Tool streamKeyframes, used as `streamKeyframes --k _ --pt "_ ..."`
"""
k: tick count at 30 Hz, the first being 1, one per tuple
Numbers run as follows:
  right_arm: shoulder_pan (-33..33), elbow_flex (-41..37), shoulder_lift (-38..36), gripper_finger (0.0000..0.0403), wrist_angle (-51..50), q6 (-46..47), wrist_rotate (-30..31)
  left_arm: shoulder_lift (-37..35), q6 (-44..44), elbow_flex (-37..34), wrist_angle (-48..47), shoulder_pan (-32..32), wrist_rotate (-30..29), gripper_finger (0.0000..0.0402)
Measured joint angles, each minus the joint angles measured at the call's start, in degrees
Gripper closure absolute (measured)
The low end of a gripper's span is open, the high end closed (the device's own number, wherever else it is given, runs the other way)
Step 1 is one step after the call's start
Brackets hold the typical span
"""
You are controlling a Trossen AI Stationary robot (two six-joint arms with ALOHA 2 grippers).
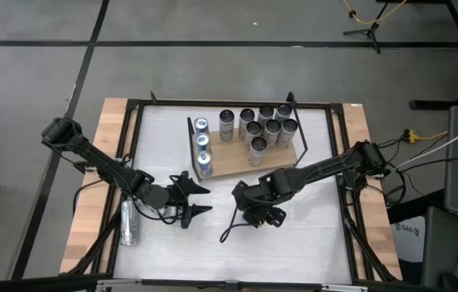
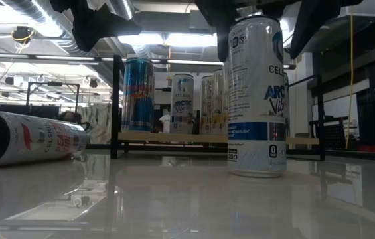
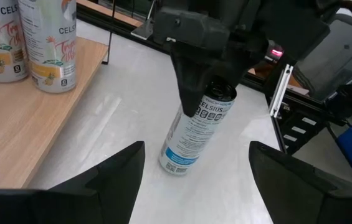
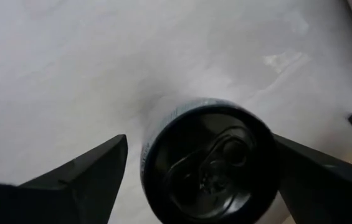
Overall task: Place canned beverage on shelf
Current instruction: Put the white-blue soda can on the shelf aligned with the other white-blue soda can
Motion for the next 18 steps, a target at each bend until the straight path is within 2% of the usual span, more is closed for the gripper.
streamKeyframes --k 12,18 --pt "0.04 0.02 0.72 0.0146 0.16 1.67 1.62 0.0 0.02 0.0 -0.04 0.0 -0.02 0.012" --pt "-0.07 0.1 0.72 0.0154 0.65 7.44 2.7 -0.02 0.02 -0.01 -0.04 0.01 -0.01 0.012"
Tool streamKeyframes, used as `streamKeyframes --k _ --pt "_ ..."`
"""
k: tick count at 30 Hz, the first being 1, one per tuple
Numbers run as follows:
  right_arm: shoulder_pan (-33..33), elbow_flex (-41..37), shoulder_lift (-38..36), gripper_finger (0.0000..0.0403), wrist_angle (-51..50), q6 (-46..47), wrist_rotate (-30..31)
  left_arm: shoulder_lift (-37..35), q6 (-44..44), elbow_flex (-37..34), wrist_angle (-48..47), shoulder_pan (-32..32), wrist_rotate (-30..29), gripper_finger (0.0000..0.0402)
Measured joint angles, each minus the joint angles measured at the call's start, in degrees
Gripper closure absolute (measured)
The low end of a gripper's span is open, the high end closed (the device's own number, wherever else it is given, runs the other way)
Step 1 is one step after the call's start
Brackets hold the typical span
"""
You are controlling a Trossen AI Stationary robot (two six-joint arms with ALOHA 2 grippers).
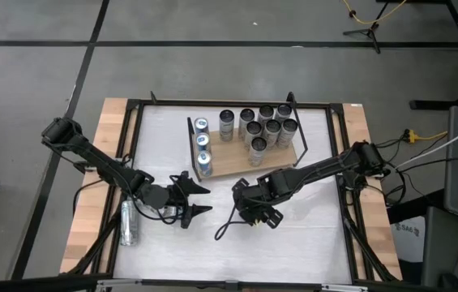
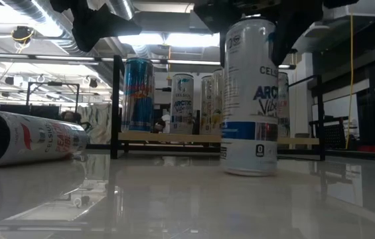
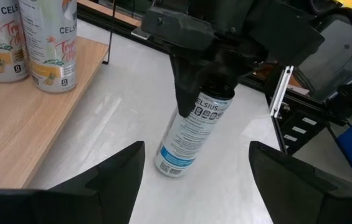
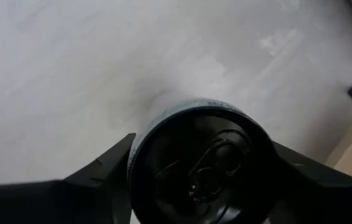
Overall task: Place canned beverage on shelf
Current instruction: Put the white-blue soda can on the shelf aligned with the other white-blue soda can
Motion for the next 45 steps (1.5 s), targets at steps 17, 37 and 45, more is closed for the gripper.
streamKeyframes --k 17,37,45 --pt "-11.32 15.24 0.02 0.0147 -10.86 1.37 0.88 0.01 -0.02 0.01 0.02 0.02 -0.01 0.012" --pt "-30.84 16.88 0.87 0.0146 -5.57 -3.31 -1.67 0.0 0.0 0.02 0.02 0.02 -0.01 0.012" --pt "-31.95 16.88 4.28 0.0146 -4.18 -4.79 -2.2 0.01 0.01 0.01 -0.14 0.03 -0.01 0.012"
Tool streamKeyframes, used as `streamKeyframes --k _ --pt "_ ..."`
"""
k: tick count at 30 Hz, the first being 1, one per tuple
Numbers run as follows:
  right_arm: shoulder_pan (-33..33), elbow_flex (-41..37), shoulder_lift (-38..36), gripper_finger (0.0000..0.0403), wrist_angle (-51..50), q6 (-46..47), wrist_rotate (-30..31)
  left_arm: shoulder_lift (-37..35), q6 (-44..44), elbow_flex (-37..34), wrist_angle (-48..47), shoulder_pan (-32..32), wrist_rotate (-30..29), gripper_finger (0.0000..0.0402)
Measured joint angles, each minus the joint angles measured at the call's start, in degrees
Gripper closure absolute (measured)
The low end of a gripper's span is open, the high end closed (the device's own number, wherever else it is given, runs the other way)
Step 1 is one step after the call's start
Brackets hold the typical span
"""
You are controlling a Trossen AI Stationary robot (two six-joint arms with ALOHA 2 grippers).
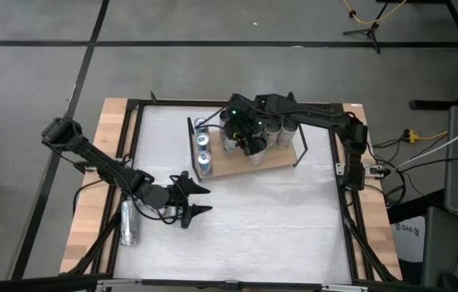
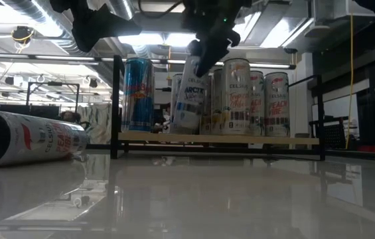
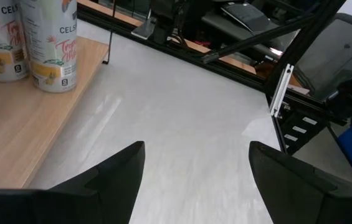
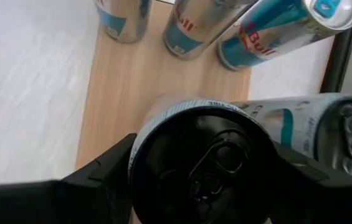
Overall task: Place canned beverage on shelf
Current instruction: Put the white-blue soda can on the shelf aligned with the other white-blue soda can
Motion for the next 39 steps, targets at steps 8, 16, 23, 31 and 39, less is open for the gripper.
streamKeyframes --k 8,16,23,31,39 --pt "0.02 0.0 2.08 0.0145 0.78 -1.59 1.95 0.0 0.04 0.0 -0.23 0.32 -0.02 0.012" --pt "0.02 0.0 2.19 0.0145 2.01 -2.03 2.89 -0.01 0.02 0.0 -0.27 0.3 -0.02 0.012" --pt "0.13 0.0 2.19 0.0145 2.17 -2.94 3.08 0.0 0.02 0.0 -0.28 0.3 -0.01 0.012" --pt "0.13 -0.02 2.19 0.0145 2.26 -2.91 3.12 -0.01 0.01 0.0 -0.28 0.3 0.0 0.012" --pt "0.13 -0.02 2.19 0.0144 2.26 -2.87 3.15 -0.01 0.02 0.0 -0.28 0.3 0.0 0.012"
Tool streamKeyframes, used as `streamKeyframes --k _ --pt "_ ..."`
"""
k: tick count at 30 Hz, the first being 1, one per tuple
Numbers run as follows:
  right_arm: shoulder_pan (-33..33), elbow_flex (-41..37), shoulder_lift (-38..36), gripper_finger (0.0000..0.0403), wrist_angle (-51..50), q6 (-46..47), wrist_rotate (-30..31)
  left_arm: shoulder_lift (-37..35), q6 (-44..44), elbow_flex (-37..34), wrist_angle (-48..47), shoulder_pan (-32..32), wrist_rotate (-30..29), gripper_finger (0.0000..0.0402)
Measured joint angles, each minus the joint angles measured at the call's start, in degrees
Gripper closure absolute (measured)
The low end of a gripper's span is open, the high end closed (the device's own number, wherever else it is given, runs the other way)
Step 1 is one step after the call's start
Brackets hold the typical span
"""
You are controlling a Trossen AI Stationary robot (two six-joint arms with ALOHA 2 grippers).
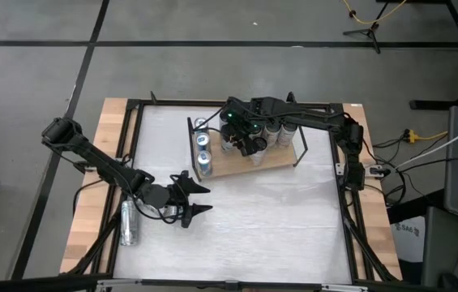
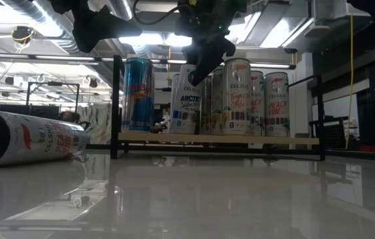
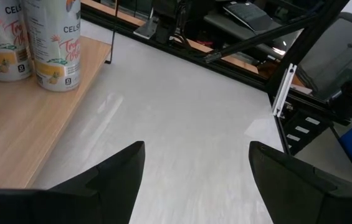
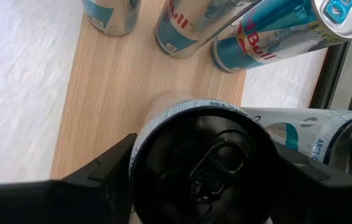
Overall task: Place canned beverage on shelf
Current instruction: Put the white-blue soda can on the shelf aligned with the other white-blue soda can, then put the white-pink soda can on the shelf aligned with the other white-pink soda can
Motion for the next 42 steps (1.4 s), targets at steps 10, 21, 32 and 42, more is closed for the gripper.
streamKeyframes --k 10,21,32,42 --pt "0.0 0.0 -0.04 0.0068 0.41 0.02 0.31 0.02 -0.01 -0.01 0.0 0.0 0.0 0.012" --pt "0.05 0.0 -0.04 0.0058 0.1 0.02 2.6 0.01 0.0 0.0 0.0 0.0 0.0 0.012" --pt "0.47 0.03 -0.04 0.0059 -0.02 0.04 5.4 -0.01 0.0 0.01 0.0 0.0 0.0 0.012" --pt "1.31 9.25 -0.11 0.0059 -6.86 0.04 5.4 0.02 -0.01 -0.01 0.0 0.0 0.0 0.012"
